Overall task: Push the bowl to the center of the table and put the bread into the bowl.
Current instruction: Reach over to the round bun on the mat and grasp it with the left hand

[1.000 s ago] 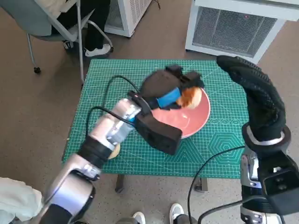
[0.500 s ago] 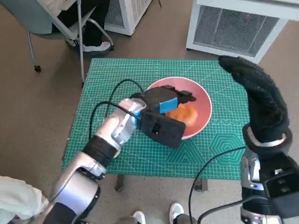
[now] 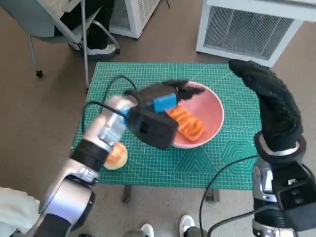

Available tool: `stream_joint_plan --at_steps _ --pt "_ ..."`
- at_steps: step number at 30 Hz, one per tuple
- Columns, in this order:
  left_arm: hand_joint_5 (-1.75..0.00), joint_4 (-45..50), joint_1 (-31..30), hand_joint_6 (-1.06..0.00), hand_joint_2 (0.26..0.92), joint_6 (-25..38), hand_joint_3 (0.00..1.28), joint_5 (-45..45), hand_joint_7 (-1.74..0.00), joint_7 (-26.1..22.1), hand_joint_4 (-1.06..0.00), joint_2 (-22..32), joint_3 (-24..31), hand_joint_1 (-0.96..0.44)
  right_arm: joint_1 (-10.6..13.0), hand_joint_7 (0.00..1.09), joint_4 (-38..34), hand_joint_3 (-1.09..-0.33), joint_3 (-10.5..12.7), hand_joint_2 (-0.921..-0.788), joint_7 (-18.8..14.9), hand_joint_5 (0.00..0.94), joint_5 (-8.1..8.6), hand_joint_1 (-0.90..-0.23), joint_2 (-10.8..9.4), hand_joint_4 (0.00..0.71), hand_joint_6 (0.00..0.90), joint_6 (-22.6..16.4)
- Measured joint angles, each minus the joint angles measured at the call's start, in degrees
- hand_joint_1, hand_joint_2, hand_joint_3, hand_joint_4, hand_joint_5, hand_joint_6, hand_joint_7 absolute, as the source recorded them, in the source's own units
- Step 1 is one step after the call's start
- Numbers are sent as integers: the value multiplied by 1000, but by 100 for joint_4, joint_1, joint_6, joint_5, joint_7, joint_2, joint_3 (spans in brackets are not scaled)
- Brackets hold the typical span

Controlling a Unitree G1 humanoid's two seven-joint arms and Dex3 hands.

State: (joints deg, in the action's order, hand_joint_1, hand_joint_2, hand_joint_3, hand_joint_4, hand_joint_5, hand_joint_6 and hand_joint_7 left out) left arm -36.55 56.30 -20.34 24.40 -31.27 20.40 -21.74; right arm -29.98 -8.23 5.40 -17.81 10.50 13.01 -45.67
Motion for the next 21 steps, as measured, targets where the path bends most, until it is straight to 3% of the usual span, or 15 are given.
stream_joint_plan --at_steps 11,21 --pt "-35 2256 -1168 -341 889 -12 2 -900 -183 -496 -296 1368 1172 -368 93 666 120 -753 -44 -921 -1 1 71 -568 -11 299 -1 77" --pt "-8 2876 -2439 -385 875 -304 0 -1096 -122 -707 -309 2457 1820 -360 142 665 233 -741 -82 -921 -1 1 85 -573 -53 299 -1 161"
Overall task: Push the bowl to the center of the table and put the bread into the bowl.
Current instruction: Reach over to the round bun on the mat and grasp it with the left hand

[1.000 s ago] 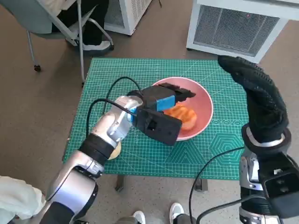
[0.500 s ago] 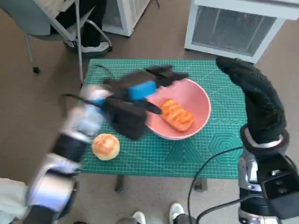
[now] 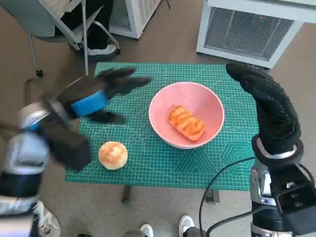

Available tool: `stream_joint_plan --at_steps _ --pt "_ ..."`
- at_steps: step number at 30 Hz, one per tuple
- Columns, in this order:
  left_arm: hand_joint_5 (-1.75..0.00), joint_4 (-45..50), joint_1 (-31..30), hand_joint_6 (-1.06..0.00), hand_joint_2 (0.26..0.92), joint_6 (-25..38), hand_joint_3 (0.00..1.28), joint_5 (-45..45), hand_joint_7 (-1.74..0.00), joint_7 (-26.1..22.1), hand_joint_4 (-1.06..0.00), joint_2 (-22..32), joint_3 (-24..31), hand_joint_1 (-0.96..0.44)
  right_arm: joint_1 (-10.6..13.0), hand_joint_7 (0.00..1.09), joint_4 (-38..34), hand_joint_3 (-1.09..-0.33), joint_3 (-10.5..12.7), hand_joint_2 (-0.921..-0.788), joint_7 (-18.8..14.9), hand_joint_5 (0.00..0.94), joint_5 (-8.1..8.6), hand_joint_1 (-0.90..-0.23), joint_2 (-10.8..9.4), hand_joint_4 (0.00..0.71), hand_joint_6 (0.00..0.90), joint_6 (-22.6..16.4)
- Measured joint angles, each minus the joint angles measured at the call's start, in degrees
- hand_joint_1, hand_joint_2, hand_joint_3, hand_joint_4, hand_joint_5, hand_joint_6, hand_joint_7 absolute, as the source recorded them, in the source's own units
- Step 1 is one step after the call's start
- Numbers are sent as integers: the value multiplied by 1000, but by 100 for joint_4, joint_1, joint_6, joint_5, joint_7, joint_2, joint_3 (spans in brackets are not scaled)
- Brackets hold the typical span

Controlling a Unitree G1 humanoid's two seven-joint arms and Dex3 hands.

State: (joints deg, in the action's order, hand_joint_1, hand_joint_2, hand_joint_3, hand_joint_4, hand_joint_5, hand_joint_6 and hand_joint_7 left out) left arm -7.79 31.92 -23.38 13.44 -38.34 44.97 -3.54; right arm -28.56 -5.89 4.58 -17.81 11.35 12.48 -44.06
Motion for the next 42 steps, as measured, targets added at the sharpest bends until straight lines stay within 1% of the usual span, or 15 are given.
stream_joint_plan --at_steps 5,8,14,20,26,34,38,42 --pt "-1 114 -508 -391 878 -125 1 -26 -74 -152 -298 384 143 -369 2 665 -2 -738 -8 -921 -1 1 12 -572 -20 299 -1 5" --pt "0 211 -793 -385 878 -188 1 -40 -58 -204 -287 517 189 -358 1 665 -14 -737 -6 -921 -4 1 25 -570 -21 299 -1 4" --pt "0 338 -1284 -372 864 -206 0 -44 -35 -227 -260 610 205 -328 -2 665 -75 -737 -6 -921 -23 1 25 -568 -20 299 -1 -3" --pt "-1 348 -1580 -367 847 -203 0 -45 -24 -232 -242 606 196 -299 -18 665 -169 -736 -4 -921 -43 1 24 -571 -14 300 -1 -21" --pt "0 138 -1613 -363 845 -221 3 28 -15 -164 -234 506 59 -295 -68 662 -232 -738 -3 -921 -69 1 23 -567 5 300 -1 -22" --pt "-1 -528 -1568 -350 857 -205 6 423 -4 -30 -221 136 -449 -303 -93 661 -261 -739 2 -921 -98 1 24 -567 37 300 -1 -20" --pt "-15 -1025 -1425 -354 861 -177 7 608 -6 71 -255 -89 -686 -274 -104 660 -260 -739 4 -921 -122 1 29 -566 64 300 -1 -12" --pt "-37 -1544 -1180 -395 875 -280 12 805 -25 449 -314 -304 -835 -247 -110 660 -256 -740 4 -921 -137 1 28 -563 74 300 -1 0"
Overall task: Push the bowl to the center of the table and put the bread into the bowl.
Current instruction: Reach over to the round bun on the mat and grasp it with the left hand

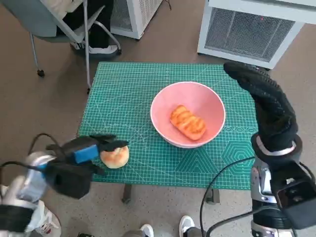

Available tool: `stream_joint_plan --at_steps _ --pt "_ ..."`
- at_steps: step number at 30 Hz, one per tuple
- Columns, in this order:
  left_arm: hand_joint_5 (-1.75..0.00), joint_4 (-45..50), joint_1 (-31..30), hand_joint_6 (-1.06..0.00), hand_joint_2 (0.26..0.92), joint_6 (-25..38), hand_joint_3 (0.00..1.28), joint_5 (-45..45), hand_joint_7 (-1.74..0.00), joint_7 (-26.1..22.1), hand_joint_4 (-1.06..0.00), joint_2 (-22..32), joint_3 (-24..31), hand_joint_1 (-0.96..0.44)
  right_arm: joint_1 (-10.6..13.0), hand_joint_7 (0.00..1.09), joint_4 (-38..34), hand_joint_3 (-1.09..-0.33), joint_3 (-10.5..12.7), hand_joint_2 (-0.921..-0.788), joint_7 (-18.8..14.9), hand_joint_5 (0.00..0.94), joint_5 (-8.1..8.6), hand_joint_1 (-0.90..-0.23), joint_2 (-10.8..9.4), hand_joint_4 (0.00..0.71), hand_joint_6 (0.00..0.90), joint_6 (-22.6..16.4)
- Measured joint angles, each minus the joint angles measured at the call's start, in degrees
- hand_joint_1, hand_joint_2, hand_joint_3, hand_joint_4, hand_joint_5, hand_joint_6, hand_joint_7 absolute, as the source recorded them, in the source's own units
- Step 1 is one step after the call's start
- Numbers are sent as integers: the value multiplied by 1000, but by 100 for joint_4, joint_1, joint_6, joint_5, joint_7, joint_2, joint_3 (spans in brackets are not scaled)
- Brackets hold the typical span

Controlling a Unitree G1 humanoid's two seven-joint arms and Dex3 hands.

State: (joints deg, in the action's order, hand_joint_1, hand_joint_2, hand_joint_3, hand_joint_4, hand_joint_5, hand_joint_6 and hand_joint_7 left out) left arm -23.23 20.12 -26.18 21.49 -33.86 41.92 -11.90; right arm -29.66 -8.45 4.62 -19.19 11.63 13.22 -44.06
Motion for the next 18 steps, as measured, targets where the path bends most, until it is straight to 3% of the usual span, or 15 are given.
stream_joint_plan --at_steps 7,9,12,13,14,16,18 --pt "-89 -878 348 -576 908 -452 22 530 -116 1074 -525 -220 -242 -175 -1 660 13 -741 0 -921 -11 1 0 -562 1 299 -1 4" --pt "-120 -1083 397 -598 914 -608 26 588 -196 1318 -584 -246 -295 -148 -1 660 15 -741 3 -921 -11 1 -1 -561 2 299 -1 3" --pt "-260 -1351 462 -550 919 -829 38 655 -458 1625 -622 -275 -351 -111 -1 660 15 -742 3 -921 -11 1 -1 -558 3 299 -1 2" --pt "-658 -1427 487 -526 920 -889 97 671 -754 1695 -587 -283 -373 -71 -1 660 16 -742 3 -921 -11 1 -1 -556 3 299 -1 2" --pt "-921 -1485 508 -503 920 -944 142 682 -953 1750 -556 -288 -384 -46 -1 660 17 -742 3 -921 -11 1 -1 -555 3 299 -1 2" --pt "-1156 -1605 569 -495 920 -1048 172 686 -1096 1847 -542 -298 -396 -24 -2 660 18 -742 3 -921 -11 1 0 -554 3 299 -1 2" --pt "-1274 -1668 633 -502 920 -1118 179 652 -1152 1871 -544 -296 -389 -13 -1 660 23 -742 4 -921 -11 1 1 -553 3 299 -1 2"
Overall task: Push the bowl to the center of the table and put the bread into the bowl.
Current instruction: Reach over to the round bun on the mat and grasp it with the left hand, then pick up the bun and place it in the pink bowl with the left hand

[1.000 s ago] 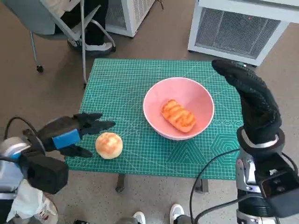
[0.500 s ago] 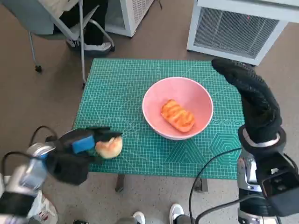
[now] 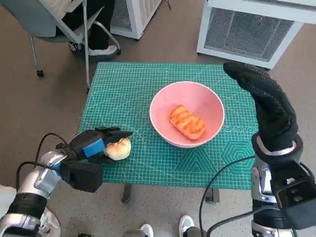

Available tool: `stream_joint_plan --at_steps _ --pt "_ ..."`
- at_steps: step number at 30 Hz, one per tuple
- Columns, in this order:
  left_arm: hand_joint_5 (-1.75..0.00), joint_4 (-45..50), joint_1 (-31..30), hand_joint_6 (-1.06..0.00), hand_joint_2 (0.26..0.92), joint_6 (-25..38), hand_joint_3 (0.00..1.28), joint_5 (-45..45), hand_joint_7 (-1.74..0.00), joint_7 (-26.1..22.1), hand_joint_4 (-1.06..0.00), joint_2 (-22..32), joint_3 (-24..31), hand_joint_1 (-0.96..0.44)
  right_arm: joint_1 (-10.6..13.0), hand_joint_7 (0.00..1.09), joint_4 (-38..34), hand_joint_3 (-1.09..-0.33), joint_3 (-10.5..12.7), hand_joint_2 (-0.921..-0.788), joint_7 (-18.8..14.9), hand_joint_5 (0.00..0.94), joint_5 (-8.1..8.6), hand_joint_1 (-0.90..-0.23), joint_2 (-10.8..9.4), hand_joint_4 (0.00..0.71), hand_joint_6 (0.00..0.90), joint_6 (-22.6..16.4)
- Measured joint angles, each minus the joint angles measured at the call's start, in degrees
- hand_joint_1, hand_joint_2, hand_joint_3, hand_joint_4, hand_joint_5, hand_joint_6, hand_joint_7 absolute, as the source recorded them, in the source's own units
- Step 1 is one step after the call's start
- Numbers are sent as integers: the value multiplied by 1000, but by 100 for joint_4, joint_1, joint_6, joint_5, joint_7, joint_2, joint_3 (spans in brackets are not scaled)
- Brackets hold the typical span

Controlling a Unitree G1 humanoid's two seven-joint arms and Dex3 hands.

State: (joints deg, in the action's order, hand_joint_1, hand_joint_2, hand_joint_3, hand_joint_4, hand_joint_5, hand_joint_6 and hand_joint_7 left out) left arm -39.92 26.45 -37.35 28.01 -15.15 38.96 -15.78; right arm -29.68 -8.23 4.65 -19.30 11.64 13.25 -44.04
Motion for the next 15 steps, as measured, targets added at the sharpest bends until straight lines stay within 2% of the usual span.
stream_joint_plan --at_steps 3,8,15 --pt "-1371 12 37 -514 920 -20 184 -177 -1188 -123 -542 20 65 -3 1 659 16 -740 2 -921 0 0 6 -553 -1 299 -1 0" --pt "-1410 242 16 -544 920 -40 184 -547 -1188 -485 -516 87 198 0 1 659 34 -739 18 -921 0 0 21 -552 0 299 -1 -3" --pt "-1428 1011 50 -557 920 36 191 -1280 -1196 -797 -484 110 662 0 0 659 31 -737 20 -921 0 1 20 -552 -9 300 -1 -6"
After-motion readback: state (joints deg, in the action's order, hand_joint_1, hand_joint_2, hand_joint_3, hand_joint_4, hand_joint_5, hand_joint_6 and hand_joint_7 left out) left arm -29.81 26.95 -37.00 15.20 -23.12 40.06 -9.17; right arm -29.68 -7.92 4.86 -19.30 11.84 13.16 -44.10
